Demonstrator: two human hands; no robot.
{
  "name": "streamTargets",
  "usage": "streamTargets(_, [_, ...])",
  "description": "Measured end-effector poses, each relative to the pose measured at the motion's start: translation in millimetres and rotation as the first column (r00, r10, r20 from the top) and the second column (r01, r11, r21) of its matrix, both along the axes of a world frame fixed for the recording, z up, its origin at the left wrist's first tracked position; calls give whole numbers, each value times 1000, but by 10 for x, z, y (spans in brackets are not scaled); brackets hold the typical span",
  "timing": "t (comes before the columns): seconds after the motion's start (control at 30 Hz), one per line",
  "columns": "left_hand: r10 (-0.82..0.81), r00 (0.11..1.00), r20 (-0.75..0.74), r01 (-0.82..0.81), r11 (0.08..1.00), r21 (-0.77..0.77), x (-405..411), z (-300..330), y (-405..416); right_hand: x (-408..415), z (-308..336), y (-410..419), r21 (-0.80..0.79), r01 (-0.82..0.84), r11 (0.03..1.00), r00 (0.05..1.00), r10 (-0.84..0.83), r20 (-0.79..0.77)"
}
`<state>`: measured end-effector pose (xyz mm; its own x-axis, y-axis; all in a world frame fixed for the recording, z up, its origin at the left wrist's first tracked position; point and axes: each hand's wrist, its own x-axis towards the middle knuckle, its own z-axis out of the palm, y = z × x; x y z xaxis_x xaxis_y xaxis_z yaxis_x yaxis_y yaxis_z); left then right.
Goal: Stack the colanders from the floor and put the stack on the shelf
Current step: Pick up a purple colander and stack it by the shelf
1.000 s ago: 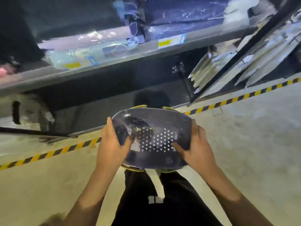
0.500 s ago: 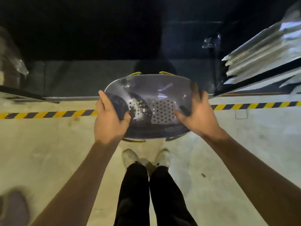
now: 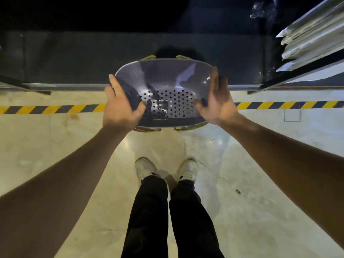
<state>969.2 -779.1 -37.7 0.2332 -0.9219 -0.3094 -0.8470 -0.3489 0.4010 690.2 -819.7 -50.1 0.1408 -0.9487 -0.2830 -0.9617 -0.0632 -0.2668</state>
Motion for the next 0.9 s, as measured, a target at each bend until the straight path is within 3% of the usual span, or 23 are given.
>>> streamTargets(0.13, [-47, 991, 129, 33, 994, 108, 48, 313, 13, -43, 336, 10, 89, 18, 996, 993, -8, -120])
streamTargets(0.27, [-142, 950, 278, 113, 987, 118, 129, 919, 154, -25, 1030, 97, -11, -52, 999, 985, 50, -165])
streamTargets(0.47, [-183, 918, 351, 161, 983, 91, 64, 2243, 657, 65, 2357, 491, -235, -137, 962, 990, 128, -54])
streamTargets(0.53, [-141, 928, 344, 142, 990, 21, 46, 2711, 857, 142, 2800, 608, -283, -135, 950, 991, 127, -46])
streamTargets(0.67, [20, 952, 307, -6, 999, -45, 126, 3639, 1323, 470, 3663, 788, -191, -226, 955, 974, 218, -65])
streamTargets(0.9, [254, 896, 366, -215, 966, -143, 826, 4708, 2326, 1297, 4869, 1200, -238, -463, 854, 881, 473, -19])
